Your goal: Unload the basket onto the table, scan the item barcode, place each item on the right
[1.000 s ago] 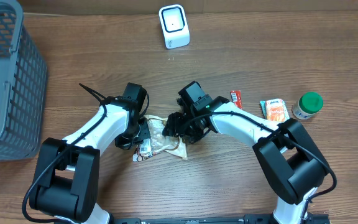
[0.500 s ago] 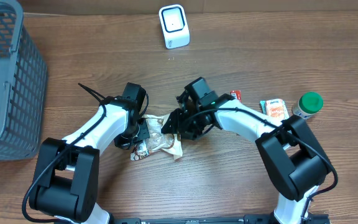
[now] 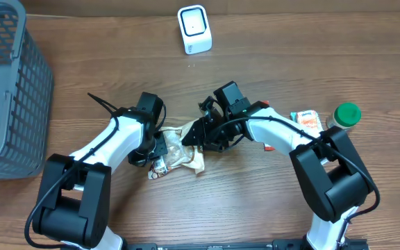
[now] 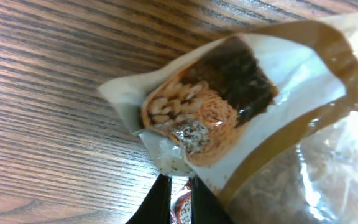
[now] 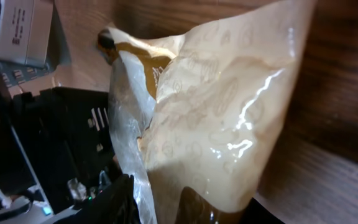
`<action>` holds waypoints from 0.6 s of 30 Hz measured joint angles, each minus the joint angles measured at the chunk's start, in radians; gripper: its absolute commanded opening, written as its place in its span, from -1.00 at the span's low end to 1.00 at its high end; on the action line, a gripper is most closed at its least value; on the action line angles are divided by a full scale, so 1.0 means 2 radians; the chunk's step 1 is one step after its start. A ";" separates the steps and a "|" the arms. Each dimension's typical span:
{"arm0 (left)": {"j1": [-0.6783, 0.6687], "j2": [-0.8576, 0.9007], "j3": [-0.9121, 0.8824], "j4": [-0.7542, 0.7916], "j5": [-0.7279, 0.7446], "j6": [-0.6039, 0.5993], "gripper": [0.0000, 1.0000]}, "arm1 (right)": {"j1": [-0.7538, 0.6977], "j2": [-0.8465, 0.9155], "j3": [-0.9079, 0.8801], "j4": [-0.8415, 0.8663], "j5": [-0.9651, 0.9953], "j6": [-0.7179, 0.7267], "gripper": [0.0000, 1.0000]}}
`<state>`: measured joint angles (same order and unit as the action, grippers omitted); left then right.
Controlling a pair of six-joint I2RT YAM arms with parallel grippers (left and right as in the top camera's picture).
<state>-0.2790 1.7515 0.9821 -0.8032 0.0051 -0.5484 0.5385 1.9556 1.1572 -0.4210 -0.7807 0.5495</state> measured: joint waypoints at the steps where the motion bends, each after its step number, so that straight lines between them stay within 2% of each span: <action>1: 0.000 0.000 0.000 0.000 0.000 0.000 -0.87 | 0.003 0.000 0.000 0.005 0.003 0.000 -0.10; 4: 0.000 0.000 0.000 0.000 -0.001 0.000 -0.87 | 0.014 0.000 0.000 0.021 0.011 0.000 -0.12; 11: 0.000 0.000 0.000 0.000 -0.001 0.000 -0.88 | 0.026 0.000 0.000 0.028 0.031 0.010 -0.43; 18: 0.000 0.000 0.000 -0.001 -0.006 0.000 -0.77 | 0.026 0.000 0.000 0.030 0.035 0.013 -0.58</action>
<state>-0.2787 1.7515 0.9821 -0.8059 -0.0078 -0.5484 0.5900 1.9560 1.1572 -0.3618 -0.7105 0.5762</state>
